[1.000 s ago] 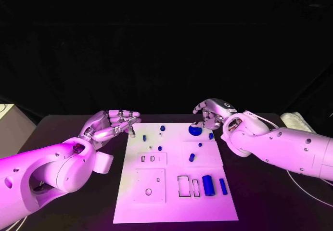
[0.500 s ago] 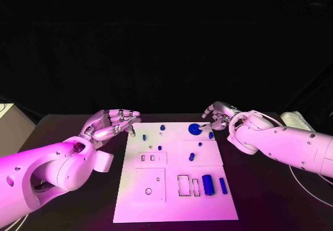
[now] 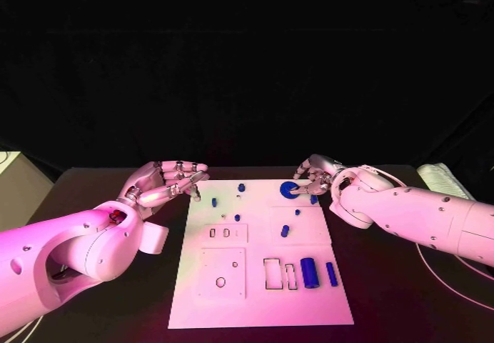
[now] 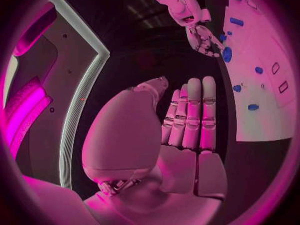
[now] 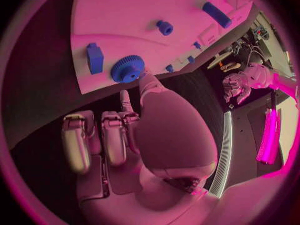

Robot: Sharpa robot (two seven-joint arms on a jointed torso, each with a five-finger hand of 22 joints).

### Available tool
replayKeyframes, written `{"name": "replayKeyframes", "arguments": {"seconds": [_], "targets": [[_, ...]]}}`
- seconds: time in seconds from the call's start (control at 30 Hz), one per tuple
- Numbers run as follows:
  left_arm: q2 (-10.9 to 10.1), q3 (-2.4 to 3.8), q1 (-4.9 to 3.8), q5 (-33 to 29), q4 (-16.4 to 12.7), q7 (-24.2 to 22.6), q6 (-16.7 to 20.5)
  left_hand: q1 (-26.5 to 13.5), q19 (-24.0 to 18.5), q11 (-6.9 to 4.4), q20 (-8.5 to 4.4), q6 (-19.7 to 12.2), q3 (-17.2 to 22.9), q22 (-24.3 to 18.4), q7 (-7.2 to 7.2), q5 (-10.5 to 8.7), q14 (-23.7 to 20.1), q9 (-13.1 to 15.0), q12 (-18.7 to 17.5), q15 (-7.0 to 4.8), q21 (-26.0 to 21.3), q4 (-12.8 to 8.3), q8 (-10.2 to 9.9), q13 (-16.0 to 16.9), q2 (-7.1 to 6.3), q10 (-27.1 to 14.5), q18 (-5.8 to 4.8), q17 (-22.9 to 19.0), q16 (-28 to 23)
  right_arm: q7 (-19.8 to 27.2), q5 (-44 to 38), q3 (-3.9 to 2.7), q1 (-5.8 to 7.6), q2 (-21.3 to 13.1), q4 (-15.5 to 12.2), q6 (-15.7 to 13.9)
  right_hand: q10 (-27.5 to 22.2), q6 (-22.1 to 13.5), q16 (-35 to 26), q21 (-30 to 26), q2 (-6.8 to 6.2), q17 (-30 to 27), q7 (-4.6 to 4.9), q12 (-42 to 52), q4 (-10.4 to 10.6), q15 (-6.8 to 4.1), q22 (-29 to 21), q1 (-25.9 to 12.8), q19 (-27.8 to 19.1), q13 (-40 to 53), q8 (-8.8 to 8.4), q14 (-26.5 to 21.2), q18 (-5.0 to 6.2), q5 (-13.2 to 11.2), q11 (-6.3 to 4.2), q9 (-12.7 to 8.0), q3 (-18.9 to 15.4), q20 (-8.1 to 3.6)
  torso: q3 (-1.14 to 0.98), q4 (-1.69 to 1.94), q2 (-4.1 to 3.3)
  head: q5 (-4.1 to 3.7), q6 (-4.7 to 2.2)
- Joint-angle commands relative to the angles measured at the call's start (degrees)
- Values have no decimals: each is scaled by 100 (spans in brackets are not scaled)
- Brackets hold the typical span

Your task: Assemble the parts on the task board

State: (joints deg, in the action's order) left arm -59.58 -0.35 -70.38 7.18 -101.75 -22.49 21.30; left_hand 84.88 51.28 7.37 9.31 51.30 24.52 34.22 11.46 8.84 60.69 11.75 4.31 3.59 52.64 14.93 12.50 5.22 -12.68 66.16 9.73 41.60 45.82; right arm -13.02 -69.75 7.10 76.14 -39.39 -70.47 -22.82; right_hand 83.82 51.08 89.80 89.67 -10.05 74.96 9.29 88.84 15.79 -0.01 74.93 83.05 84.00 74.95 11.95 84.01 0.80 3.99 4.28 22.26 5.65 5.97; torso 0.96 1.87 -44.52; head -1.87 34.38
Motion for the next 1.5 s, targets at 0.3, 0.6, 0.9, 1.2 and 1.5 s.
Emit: {"name": "replayKeyframes", "arguments": {"seconds": [0.3, 0.6, 0.9, 1.2, 1.5], "targets": [[28, 5, -6, -2, -1, -21, -103, -16, -50, -5, -9, 0, 25, 5, -38, -36, -47, 7, 33, -12, 31, 21, -5, 5, 28, 34, 77, -9, 39, -11, 12, 7, -43, 242, 284, 4, 513, 70, 20, 33, 46, 1504, -18, 33, -26, 30, 1507, 119, 600, 1393, 32, 599, -80, -19, 18, -2, 154, 25, -3, 25, -10, -50, -9], [31, 5, -6, -1, 10, -7, -97, -18, -55, -4, -9, -5, 28, 11, -36, -34, -50, 8, 30, -13, 39, 21, -7, 5, 30, 31, 77, -10, 44, -16, 3, 13, -78, 303, 345, 58, 497, 74, 20, 33, 47, 1504, -18, 20, -30, 29, 1507, 125, 600, 1376, 33, 599, -80, -20, 18, -4, 168, 25, -1, -5, -6, 18, 27], [28, 5, -6, -1, 20, 7, -92, -18, -55, -4, -9, -5, 28, 11, -36, -34, -50, 8, 30, -13, 39, 21, -7, 5, 30, 31, 77, -10, 44, -37, 61, 16, -85, 277, 377, 120, 495, 76, 20, 33, 30, 1504, -18, 19, -28, 29, 1507, 114, 600, 1374, 32, 599, -80, -25, 19, -6, 170, 25, -7, -1, -3, 16, 38], [26, 5, -6, -1, 22, 14, -87, -19, -62, -2, -10, -9, 33, 18, -33, -33, -54, 10, 27, -12, 49, 23, -9, 6, 35, 26, 77, -11, 51, -8, 13, 19, -91, 261, 309, 149, 506, 80, 20, 33, 22, 1504, -18, 27, -27, 30, 1507, 109, 600, 1385, 33, 599, -80, -26, 19, -6, 173, 25, -6, -1, -7, 15, 44], [28, 5, -6, 0, 23, 24, -86, -19, -62, -2, -10, -9, 33, 18, -33, -33, -54, 10, 27, -12, 49, 23, -9, 6, 35, 26, 77, -11, 51, 7, -195, 26, -97, 278, 288, 120, 547, 237, 20, 33, 77, 1504, -50, 58, -83, -5, 1507, 190, 600, 1428, 87, 599, -80, -21, -7, -12, 374, 2, -3, 5, -12, 8, 43]]}}
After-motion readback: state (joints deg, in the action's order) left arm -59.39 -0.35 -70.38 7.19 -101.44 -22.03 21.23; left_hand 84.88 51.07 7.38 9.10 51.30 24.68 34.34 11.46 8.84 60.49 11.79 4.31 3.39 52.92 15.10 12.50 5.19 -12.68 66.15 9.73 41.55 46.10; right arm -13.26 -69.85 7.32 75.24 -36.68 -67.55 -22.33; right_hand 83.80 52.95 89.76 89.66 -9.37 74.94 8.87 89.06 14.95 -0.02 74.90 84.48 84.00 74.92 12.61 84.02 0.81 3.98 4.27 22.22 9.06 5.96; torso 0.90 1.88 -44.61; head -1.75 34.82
